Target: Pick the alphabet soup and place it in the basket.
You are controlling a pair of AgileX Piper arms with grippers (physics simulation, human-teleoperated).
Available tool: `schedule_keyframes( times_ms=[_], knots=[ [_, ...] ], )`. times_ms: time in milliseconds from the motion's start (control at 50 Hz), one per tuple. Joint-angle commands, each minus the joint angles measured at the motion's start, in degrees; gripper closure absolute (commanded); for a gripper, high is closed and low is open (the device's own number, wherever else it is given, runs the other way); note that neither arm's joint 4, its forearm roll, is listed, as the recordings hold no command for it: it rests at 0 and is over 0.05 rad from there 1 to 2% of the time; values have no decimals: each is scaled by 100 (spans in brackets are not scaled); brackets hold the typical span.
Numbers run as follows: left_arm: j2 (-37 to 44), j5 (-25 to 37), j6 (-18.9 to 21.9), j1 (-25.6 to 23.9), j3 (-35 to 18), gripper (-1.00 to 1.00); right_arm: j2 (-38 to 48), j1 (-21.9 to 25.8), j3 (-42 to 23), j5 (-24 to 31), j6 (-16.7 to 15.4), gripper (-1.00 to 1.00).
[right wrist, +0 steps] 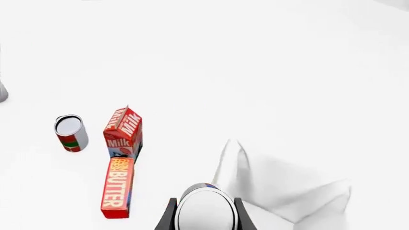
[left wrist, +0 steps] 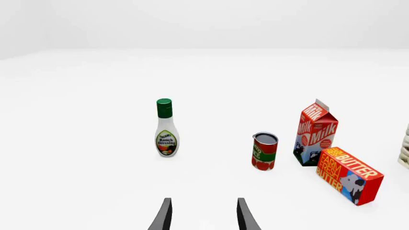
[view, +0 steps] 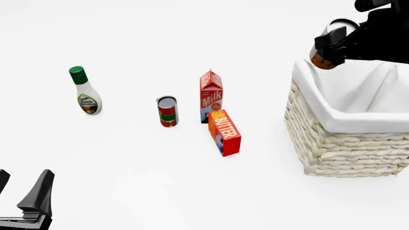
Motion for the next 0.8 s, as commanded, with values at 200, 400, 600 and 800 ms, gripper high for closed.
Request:
schedule_keyframes(
  times_ms=[200, 400, 600, 800],
  knots=[
    [0, 0, 0, 0, 0, -100, -89, -1148, 552, -565, 85, 100],
    [0, 0, 0, 0, 0, -100, -5, -1429, 661, -689, 147, 100],
    [0, 0, 0, 0, 0, -100, 155, -1549, 551, -679, 173, 100],
    [0, 0, 0, 0, 0, -100, 257, -1572, 726, -888, 141, 100]
  ],
)
